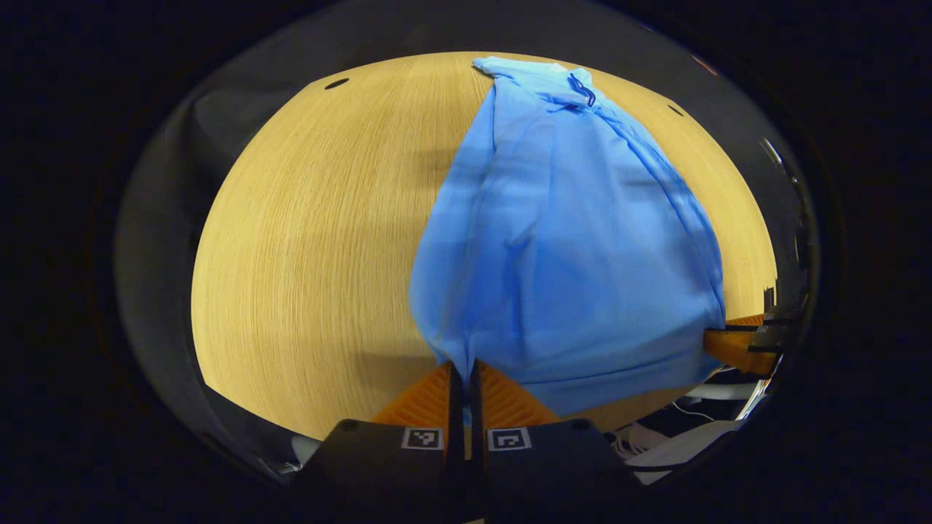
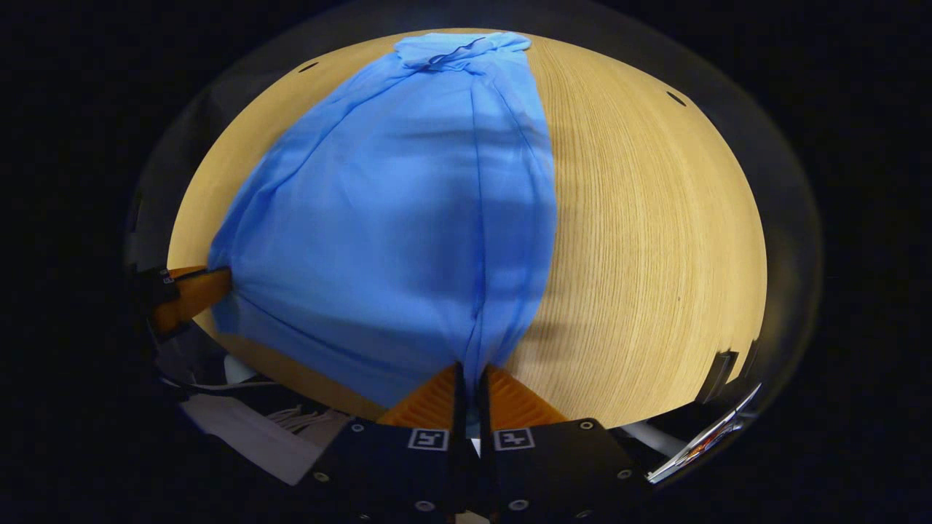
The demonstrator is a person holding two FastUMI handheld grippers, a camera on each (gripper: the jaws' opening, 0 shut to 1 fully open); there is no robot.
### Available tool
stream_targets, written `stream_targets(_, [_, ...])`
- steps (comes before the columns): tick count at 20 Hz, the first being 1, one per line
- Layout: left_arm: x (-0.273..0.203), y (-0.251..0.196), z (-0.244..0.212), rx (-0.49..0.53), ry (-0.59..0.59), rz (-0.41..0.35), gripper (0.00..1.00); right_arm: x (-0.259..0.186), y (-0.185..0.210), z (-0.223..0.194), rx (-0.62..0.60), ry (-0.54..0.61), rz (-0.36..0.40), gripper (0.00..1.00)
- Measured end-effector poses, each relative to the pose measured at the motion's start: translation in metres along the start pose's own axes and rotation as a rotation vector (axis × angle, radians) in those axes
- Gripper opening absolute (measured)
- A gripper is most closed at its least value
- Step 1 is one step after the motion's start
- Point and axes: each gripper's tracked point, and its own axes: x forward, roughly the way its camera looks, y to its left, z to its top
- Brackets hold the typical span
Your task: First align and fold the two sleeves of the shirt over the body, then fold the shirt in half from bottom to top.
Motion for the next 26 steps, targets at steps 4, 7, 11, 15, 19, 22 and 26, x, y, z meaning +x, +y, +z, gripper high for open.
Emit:
stream_targets(4, [-0.001, 0.005, 0.004, -0.04, 0.004, -0.029, 0.05, -0.004, 0.0, 0.006, 0.042, -0.005, 0.029, 0.01])
stream_targets(7, [-0.006, 0.006, 0.02, -0.055, -0.017, -0.032, 0.04, -0.02, -0.004, 0.029, 0.045, -0.055, 0.041, 0.01])
stream_targets(11, [-0.017, -0.001, 0.069, -0.077, -0.106, -0.053, 0.04, -0.04, -0.019, 0.077, 0.033, -0.165, 0.018, 0.01])
stream_targets(15, [-0.014, -0.001, 0.123, -0.066, -0.178, -0.051, 0.04, -0.05, -0.031, 0.129, 0.099, -0.243, 0.018, 0.01])
stream_targets(19, [-0.011, 0.001, 0.18, -0.04, -0.245, -0.051, 0.04, -0.059, -0.048, 0.186, 0.101, -0.325, -0.01, 0.01])
stream_targets(22, [-0.011, 0.002, 0.232, -0.041, -0.301, -0.057, 0.04, -0.066, -0.059, 0.226, 0.088, -0.369, -0.034, 0.01])
stream_targets(26, [-0.009, 0.006, 0.298, -0.045, -0.356, -0.055, 0.04, -0.07, -0.071, 0.282, 0.077, -0.413, -0.048, 0.01])
